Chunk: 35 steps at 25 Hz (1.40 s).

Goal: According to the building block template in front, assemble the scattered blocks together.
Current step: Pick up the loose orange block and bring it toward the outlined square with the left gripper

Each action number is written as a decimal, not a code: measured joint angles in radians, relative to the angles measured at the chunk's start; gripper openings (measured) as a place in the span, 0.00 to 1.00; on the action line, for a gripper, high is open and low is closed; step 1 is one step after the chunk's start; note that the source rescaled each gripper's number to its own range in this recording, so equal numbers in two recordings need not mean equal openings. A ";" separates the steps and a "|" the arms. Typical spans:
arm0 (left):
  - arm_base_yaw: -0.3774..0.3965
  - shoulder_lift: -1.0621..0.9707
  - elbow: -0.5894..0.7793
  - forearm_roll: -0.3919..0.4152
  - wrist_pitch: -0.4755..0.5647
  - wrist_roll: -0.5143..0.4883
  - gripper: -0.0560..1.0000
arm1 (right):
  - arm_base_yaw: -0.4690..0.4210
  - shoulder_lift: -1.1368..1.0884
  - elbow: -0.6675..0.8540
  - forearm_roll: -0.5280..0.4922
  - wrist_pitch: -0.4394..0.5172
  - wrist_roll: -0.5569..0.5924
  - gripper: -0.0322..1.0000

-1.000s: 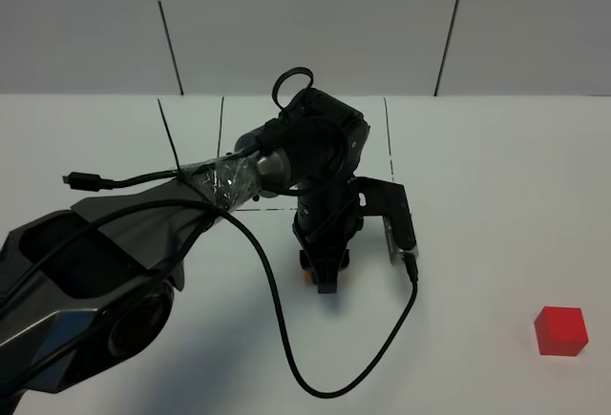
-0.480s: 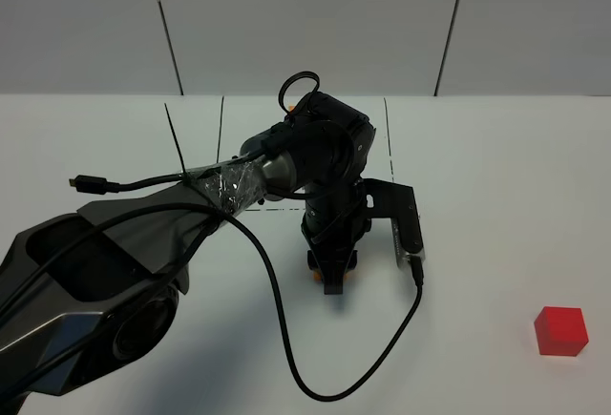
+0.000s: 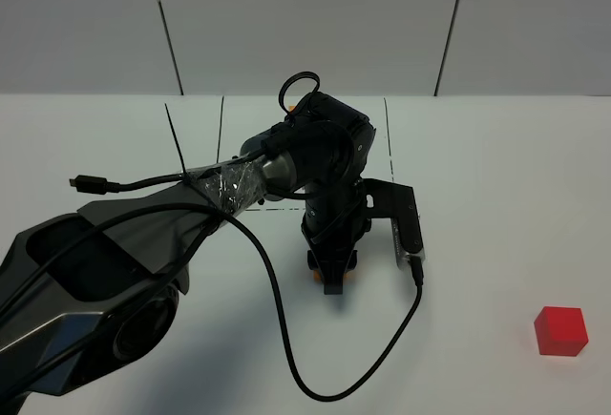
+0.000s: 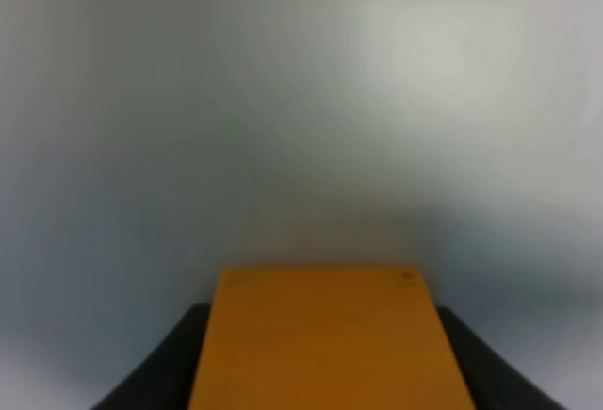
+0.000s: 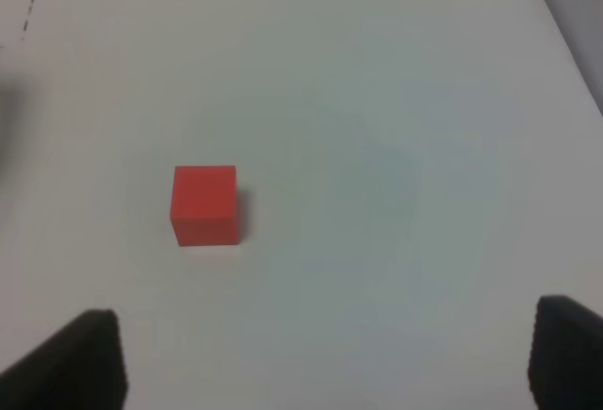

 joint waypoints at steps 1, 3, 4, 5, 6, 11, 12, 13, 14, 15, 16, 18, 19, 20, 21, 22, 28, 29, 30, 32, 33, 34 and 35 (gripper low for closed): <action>0.000 0.000 0.000 0.000 0.000 0.000 0.05 | 0.000 0.000 0.000 0.000 0.000 0.000 0.73; 0.000 0.000 0.000 0.000 0.000 0.000 0.05 | 0.000 0.000 0.000 0.000 0.000 0.000 0.73; 0.000 0.000 0.000 0.000 0.000 0.000 0.05 | 0.000 0.000 0.000 0.000 0.000 0.000 0.73; 0.000 0.000 0.000 0.000 -0.001 0.000 0.05 | 0.000 0.000 0.000 0.000 0.000 0.000 0.73; 0.000 0.000 -0.001 0.000 -0.004 0.000 0.05 | 0.000 0.000 0.000 0.000 0.000 0.000 0.73; 0.000 0.014 -0.003 0.000 -0.007 0.000 0.05 | 0.000 0.000 0.000 0.000 0.000 0.000 0.73; -0.001 0.016 -0.005 0.000 -0.007 0.000 0.05 | 0.000 0.000 0.000 0.000 0.000 0.000 0.73; -0.001 0.019 -0.007 0.001 -0.007 0.000 0.05 | 0.000 0.000 0.000 0.000 0.000 0.000 0.73; -0.001 0.020 -0.008 0.001 -0.004 0.000 0.05 | 0.000 0.000 0.000 0.000 0.000 0.000 0.73; -0.001 0.020 -0.011 0.001 -0.003 0.000 0.05 | 0.000 0.000 0.000 0.000 0.000 0.000 0.73; -0.001 0.021 -0.012 0.001 -0.002 0.000 0.05 | 0.000 0.000 0.000 0.000 0.000 0.000 0.73; -0.001 0.021 -0.012 0.002 -0.001 0.000 0.05 | 0.000 0.000 0.000 0.000 0.000 0.000 0.73; -0.001 0.022 -0.012 0.002 -0.001 0.000 0.05 | 0.000 0.000 0.000 0.000 0.000 0.000 0.73; -0.001 0.022 -0.013 0.002 -0.001 0.000 0.05 | 0.000 0.000 0.000 0.000 0.000 0.000 0.73; -0.001 0.022 -0.013 0.002 -0.001 0.000 0.05 | 0.000 0.000 0.000 0.000 0.000 0.000 0.73; -0.001 0.022 -0.013 0.002 -0.001 0.002 0.05 | 0.000 0.000 0.000 0.000 0.000 0.000 0.73; -0.001 0.022 -0.013 0.002 -0.001 0.034 0.05 | 0.000 0.000 0.000 0.000 0.000 0.000 0.73; -0.001 0.022 -0.013 0.002 -0.001 0.037 0.05 | 0.000 0.000 0.000 0.000 0.000 0.000 0.73; -0.001 0.022 -0.013 0.002 -0.001 0.038 0.05 | 0.000 0.000 0.000 0.000 0.000 0.000 0.73; -0.001 0.022 -0.013 0.002 -0.001 0.040 0.08 | 0.000 0.000 0.000 0.000 0.000 0.000 0.73; -0.001 0.022 -0.013 0.002 -0.001 0.041 0.12 | 0.000 0.000 0.000 0.000 0.000 0.000 0.73; -0.001 0.022 -0.013 0.001 0.003 0.041 0.20 | 0.000 0.000 0.000 0.000 0.000 0.000 0.73; -0.002 0.022 -0.013 0.000 0.005 0.041 0.32 | 0.000 0.000 0.000 0.000 0.000 0.000 0.73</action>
